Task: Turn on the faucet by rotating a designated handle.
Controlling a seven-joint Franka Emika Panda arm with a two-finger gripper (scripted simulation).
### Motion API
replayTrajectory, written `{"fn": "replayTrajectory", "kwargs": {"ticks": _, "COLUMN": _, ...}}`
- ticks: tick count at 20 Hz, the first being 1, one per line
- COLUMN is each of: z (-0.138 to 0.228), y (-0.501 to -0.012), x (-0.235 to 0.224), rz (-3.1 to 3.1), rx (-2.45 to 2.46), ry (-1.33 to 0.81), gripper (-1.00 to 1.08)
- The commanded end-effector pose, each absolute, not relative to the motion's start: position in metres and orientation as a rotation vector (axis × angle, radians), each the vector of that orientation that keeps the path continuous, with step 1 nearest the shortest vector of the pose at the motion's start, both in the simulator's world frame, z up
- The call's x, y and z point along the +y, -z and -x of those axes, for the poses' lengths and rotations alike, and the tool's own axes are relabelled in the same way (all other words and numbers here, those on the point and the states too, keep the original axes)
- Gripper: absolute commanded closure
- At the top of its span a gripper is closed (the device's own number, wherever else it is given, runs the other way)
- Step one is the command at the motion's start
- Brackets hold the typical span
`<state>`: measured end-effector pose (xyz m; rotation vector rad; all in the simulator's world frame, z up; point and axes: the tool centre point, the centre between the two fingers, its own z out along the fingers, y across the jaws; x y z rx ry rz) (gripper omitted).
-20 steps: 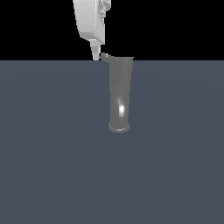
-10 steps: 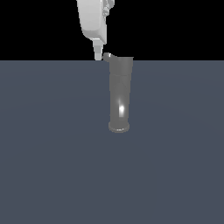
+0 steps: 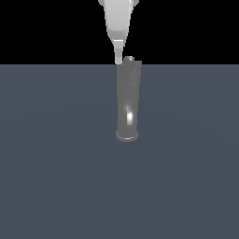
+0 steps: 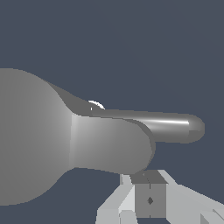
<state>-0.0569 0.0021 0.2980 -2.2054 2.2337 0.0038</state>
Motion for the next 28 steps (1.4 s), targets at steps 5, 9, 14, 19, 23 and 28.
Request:
{"fn": "replayTrajectory", "kwargs": {"ticks": 5, "z": 0.047, "y": -0.298, "x": -0.031, "rz": 2.184, "rx": 2.256, "ry": -0.002, "gripper": 1.08}}
{"fn": "replayTrajectory", "kwargs": {"ticks": 9, "z": 0.04, "y": -0.298, "x": -0.056, "rz": 2.167, "rx": 2.274, "ry": -0.001, "gripper": 1.08}}
{"fn": "replayTrajectory", "kwargs": {"ticks": 14, "z": 0.032, "y": -0.298, "x": -0.087, "rz": 2.146, "rx": 2.295, "ry": 0.0, "gripper": 1.08}}
{"fn": "replayTrajectory", "kwargs": {"ticks": 19, "z": 0.031, "y": -0.298, "x": -0.039, "rz": 2.248, "rx": 2.209, "ry": -0.032, "gripper": 1.08}}
{"fn": "replayTrajectory", "kwargs": {"ticks": 23, "z": 0.019, "y": -0.298, "x": -0.053, "rz": 2.228, "rx": 2.226, "ry": -0.026, "gripper": 1.08}}
{"fn": "replayTrajectory", "kwargs": {"ticks": 28, "z": 0.004, "y": -0.298, "x": -0.069, "rz": 2.205, "rx": 2.247, "ry": -0.019, "gripper": 1.08}}
